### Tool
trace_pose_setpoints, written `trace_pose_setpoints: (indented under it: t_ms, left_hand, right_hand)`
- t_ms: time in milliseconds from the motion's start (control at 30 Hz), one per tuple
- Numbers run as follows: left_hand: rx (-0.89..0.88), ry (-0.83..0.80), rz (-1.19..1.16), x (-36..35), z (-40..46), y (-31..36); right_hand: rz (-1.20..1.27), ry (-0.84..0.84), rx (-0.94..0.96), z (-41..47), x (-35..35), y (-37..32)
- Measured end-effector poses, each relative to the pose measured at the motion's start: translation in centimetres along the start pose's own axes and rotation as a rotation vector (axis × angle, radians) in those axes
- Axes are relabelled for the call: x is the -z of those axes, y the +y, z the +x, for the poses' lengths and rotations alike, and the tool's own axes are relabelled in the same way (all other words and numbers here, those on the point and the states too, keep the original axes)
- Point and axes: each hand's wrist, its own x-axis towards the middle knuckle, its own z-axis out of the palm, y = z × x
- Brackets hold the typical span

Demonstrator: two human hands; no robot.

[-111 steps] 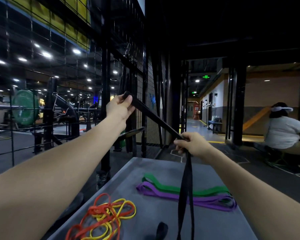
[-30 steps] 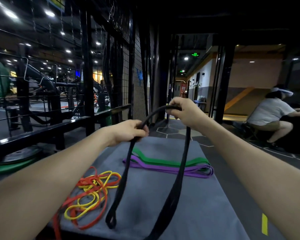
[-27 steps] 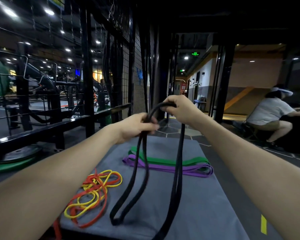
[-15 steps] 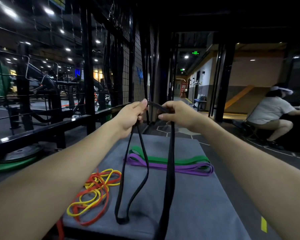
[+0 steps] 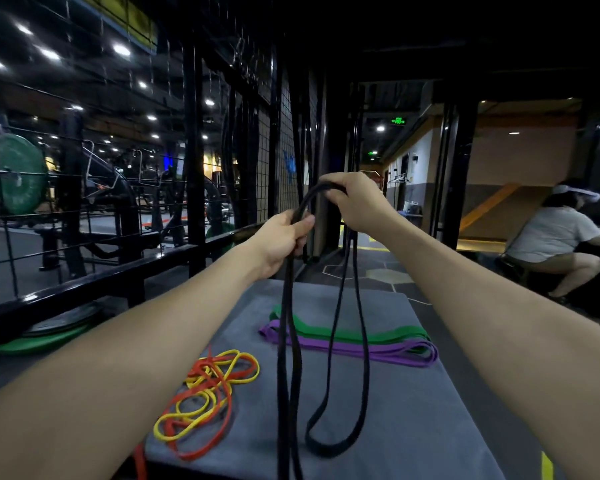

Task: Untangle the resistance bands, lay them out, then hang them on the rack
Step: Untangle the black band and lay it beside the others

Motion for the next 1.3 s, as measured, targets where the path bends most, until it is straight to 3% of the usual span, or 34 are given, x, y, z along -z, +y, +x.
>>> trace_pose_setpoints:
  t_ms: [367,600,833,1133,1300]
  left_hand:
    - [-0.071,0.099,0.212,0.3,1.7,0.0]
    - [-0.019,0.022,-0.094,-1.5,2.5,-0.1]
    - [0.048,-0.074,-0.167,-3.1,3.7,-3.0]
    - [0.199,-0.265,-0.010,-6.4,4.2,-8.3]
    - [0.262,-0.346,0.103,-5.5,4.2,-11.0]
  right_hand:
    - [0.055,0.003,-0.010,0.4,-0.7,1.4]
    - [0.104,0.046,0.031,1.7,-0.8,1.9]
    - [0.247,0.108,0.040,2.2,-1.2,3.2]
    - [0.511,0.286,-0.089,2.9,-1.0,6.9]
    - [0.663,0.430,-0.265,2.3,-0.2,10.9]
